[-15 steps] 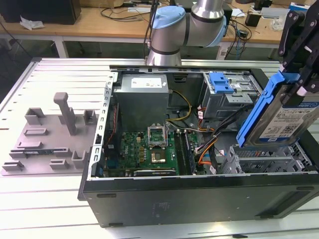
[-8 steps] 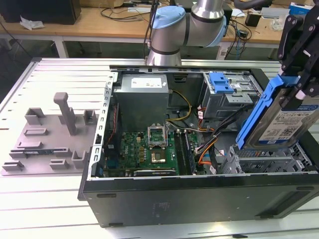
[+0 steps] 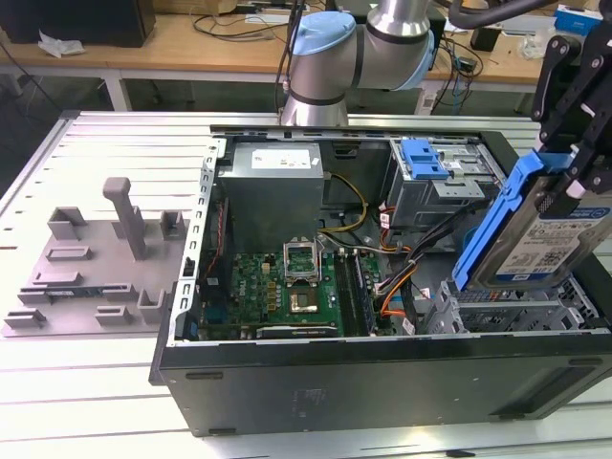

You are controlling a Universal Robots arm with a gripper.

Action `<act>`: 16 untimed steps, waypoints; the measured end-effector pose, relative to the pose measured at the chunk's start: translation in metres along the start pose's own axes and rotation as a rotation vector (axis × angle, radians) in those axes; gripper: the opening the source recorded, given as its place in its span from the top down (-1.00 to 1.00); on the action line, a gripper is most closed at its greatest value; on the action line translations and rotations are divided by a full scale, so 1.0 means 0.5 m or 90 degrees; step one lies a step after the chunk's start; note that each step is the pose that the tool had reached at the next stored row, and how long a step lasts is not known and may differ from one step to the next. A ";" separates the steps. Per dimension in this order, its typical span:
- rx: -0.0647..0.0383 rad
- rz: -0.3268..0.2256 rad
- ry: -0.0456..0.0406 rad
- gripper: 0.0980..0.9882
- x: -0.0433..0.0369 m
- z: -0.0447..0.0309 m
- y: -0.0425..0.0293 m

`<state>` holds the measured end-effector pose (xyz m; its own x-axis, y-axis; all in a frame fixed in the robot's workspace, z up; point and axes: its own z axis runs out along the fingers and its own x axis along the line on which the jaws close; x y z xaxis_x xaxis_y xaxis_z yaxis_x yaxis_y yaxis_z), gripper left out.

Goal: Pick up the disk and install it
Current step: 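Insert the disk into the insertion slot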

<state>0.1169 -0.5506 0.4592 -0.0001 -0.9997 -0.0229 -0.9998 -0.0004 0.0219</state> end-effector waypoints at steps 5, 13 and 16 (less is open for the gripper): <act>0.000 0.000 0.0002 0.40 0.002 0.006 -0.001; 0.000 0.000 0.0002 0.40 0.003 0.021 -0.001; 0.000 0.000 0.0003 0.40 0.003 0.027 -0.001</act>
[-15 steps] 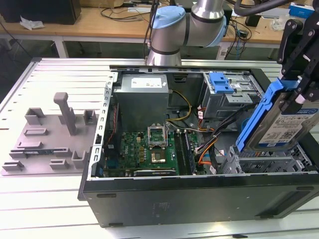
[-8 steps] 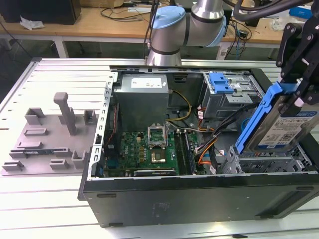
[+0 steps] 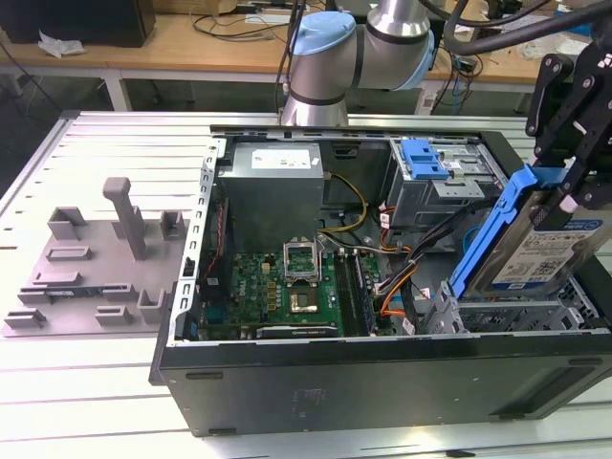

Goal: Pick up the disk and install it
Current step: 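Insert the disk into the insertion slot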

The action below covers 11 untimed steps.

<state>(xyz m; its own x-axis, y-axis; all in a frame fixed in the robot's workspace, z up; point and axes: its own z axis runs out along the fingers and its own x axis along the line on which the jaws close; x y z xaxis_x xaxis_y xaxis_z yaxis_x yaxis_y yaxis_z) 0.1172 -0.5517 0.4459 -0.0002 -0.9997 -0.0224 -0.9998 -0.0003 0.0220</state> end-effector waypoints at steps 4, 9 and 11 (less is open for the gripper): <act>0.000 0.000 -0.0002 0.40 0.000 0.011 0.000; 0.000 0.000 -0.0001 0.40 0.001 0.027 -0.001; 0.000 0.000 -0.0002 0.40 0.001 0.035 -0.001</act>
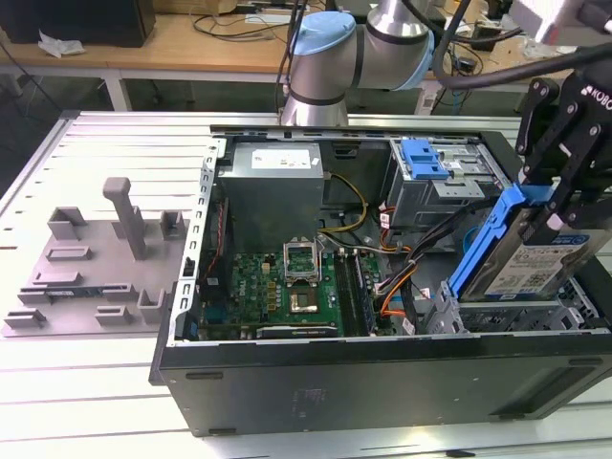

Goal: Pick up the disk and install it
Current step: 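Insert the disk into the insertion slot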

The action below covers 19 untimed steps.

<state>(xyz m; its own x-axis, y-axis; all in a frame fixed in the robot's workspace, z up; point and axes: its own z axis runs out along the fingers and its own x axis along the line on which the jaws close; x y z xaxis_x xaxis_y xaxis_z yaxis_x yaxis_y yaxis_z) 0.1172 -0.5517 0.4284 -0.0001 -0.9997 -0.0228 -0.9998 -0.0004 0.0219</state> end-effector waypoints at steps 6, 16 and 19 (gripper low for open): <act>0.000 0.000 0.0001 0.40 0.001 0.023 0.000; 0.000 0.000 0.0000 0.40 0.004 0.070 -0.002; 0.000 0.000 0.0002 0.23 0.004 0.073 -0.002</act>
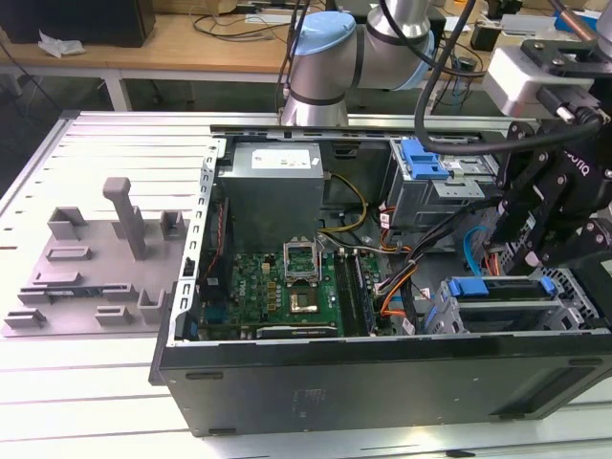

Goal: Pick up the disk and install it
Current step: 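Insert the disk into the insertion slot, then insert the first disk wire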

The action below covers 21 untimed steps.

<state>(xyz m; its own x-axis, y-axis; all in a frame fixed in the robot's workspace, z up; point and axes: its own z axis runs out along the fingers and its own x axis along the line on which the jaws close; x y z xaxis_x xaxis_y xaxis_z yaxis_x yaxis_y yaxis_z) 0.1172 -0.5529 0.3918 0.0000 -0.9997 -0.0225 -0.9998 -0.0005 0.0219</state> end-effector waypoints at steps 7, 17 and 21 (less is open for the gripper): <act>0.000 0.000 -0.0001 0.23 0.000 0.001 0.000; 0.000 0.000 -0.0001 0.23 0.000 0.004 0.000; 0.000 0.000 0.0001 0.23 -0.006 0.005 0.000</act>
<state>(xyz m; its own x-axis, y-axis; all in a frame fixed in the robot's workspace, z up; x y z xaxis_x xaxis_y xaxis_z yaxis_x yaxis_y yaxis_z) 0.1170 -0.5498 0.3893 -0.0002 -0.9998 -0.0223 -0.9998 -0.0002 0.0219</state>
